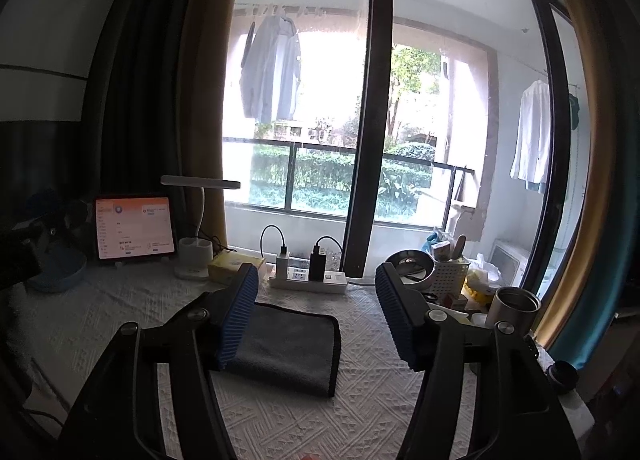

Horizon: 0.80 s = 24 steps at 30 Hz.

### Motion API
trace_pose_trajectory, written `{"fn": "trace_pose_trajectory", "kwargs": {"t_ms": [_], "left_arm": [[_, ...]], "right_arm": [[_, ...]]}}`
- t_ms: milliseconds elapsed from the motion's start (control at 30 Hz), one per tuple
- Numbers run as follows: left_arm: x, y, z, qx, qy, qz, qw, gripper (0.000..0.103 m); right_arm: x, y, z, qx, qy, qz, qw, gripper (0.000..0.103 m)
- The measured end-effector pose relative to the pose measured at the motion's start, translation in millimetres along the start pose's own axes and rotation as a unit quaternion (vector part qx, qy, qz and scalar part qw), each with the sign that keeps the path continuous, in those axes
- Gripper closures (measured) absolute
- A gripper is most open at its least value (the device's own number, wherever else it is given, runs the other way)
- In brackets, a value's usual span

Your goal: Fold towel

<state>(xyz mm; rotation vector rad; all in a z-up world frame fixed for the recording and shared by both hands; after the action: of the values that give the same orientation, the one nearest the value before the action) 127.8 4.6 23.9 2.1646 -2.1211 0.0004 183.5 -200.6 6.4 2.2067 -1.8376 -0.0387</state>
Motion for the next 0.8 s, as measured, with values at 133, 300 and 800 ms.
{"fn": "trace_pose_trajectory", "kwargs": {"t_ms": [133, 300, 800], "left_arm": [[-1.7, 3.3, -0.5, 0.004, 0.002, -0.002, 1.0, 0.005], [-2.5, 4.4, -0.3, 0.005, 0.001, -0.003, 1.0, 0.005], [-2.1, 0.9, 3.3, -0.002, 0.005, -0.001, 1.0, 0.005]], "right_arm": [[0.5, 3.3, 0.0, 0.001, 0.001, 0.001, 1.0, 0.039], [0.9, 4.0, -0.2, 0.001, 0.0, 0.001, 1.0, 0.038], [4.8, 3.4, 1.3, -0.005, -0.002, 0.004, 1.0, 0.038]]}}
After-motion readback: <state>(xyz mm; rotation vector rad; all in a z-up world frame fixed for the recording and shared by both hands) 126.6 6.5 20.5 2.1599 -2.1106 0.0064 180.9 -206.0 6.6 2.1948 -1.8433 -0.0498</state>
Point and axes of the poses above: each gripper's, at about its wrist camera, not at the fingertips, and y roughly against the way its jaws point, x to its right, z to its underside, the point moved 9 cm from there along -y, roughly the way its jaws point, and after that the axes turned 6 degrees about z, right-handed, at the moved point
